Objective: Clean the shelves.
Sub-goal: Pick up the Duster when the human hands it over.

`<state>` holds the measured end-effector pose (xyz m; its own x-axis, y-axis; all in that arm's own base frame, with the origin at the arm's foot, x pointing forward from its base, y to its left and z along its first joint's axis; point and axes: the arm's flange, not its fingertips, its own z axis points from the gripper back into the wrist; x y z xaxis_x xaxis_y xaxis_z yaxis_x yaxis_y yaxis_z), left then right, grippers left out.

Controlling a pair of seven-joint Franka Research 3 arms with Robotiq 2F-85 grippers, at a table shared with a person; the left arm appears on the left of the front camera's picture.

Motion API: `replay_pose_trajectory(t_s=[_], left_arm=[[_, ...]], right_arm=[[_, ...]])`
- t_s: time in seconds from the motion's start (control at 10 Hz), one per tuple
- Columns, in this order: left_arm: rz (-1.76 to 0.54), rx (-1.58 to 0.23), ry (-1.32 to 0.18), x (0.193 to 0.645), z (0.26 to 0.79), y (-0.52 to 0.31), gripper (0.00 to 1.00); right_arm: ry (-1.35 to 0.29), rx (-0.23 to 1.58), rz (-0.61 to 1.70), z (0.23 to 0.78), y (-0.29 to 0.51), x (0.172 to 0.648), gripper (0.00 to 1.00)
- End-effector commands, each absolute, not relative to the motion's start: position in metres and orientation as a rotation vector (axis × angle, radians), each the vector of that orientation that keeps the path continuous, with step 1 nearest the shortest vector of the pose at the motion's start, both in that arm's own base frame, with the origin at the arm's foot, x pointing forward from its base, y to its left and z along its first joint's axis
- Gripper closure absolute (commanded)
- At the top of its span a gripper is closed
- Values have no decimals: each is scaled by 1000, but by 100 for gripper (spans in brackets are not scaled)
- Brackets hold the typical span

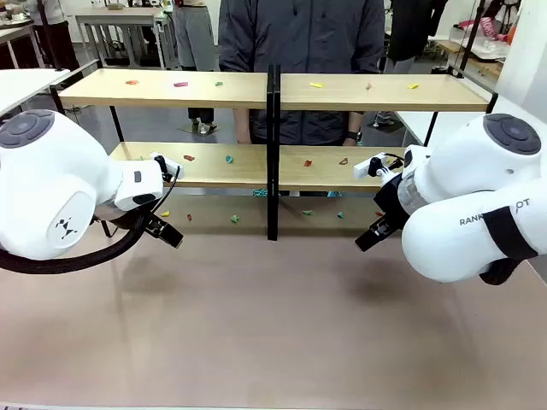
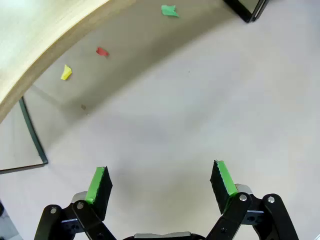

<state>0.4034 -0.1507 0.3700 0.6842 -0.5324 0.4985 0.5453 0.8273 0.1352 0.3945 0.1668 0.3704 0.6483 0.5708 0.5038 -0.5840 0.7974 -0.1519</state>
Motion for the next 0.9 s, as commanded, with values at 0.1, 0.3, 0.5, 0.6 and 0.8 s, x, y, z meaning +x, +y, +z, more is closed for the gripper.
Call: replay_pose_trajectory(t_s=[0.1,0.3,0.5,0.6,0.8], left_arm=[[-604,-25,-551,403,370,-151,0],[-604,-25,-551,403,370,-151,0],[-604,-25,-551,403,370,-151,0],[-604,-25,-551,403,370,-151,0],[-604,-25,-551,403,370,-151,0]], right_arm=[[-564,25,656,370,167,395,0],[-564,25,656,370,167,395,0],[-564,25,656,370,167,395,0],[-564,25,656,370,167,395,0],[-564,25,656,370,167,395,0]])
